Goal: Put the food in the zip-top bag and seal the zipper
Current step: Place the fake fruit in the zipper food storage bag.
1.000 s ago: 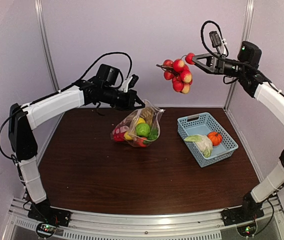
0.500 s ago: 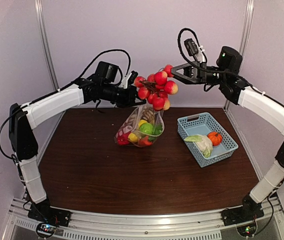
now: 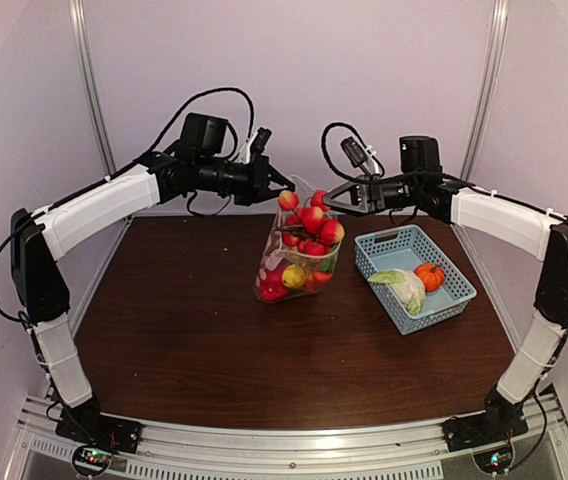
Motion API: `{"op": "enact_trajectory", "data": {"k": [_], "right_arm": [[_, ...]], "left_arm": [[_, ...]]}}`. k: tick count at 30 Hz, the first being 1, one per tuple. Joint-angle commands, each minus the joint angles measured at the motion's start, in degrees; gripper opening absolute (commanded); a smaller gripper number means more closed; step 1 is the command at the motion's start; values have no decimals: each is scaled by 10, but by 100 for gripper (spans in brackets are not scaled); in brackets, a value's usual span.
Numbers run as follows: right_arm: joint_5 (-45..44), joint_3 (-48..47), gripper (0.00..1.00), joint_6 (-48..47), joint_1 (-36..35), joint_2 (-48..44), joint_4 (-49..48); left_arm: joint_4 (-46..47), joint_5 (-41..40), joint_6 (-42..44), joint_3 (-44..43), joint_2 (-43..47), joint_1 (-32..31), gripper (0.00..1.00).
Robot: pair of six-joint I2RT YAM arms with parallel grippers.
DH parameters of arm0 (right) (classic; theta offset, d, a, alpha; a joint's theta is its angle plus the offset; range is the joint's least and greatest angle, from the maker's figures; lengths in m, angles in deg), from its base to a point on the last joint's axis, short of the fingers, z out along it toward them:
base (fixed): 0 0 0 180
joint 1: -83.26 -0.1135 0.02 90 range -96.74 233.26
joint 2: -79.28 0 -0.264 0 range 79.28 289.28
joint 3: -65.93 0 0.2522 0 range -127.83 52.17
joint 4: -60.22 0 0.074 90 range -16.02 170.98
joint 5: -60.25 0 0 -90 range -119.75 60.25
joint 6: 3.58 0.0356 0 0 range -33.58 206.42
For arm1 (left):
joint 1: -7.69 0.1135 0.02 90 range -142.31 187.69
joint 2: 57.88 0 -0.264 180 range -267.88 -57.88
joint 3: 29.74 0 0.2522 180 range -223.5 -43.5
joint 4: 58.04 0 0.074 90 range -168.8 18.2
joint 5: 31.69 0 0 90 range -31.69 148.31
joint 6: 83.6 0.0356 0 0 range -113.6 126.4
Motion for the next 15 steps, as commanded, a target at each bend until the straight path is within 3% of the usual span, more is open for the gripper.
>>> {"op": "enact_trajectory", "data": {"k": [1, 4, 8, 9, 13, 15], "right_arm": [[-40, -36, 14, -152, -9, 13, 167], [-128, -64, 16, -243, -13, 20, 292], [-314, -72, 35, -320, -32, -5, 346], [-310, -75, 43, -323, -35, -13, 349], [-238, -97, 60, -301, -40, -43, 345], [-247, -109, 69, -299, -42, -63, 351]], "left_arm": [[58, 11, -14, 4, 37, 4, 0], [56, 10, -14, 4, 44, 7, 0], [56, 19, -16, 8, 47, 7, 0], [57, 18, -15, 11, 47, 7, 0], [48, -4, -10, 31, 46, 15, 0], [58, 3, -4, 41, 47, 20, 0]]}}
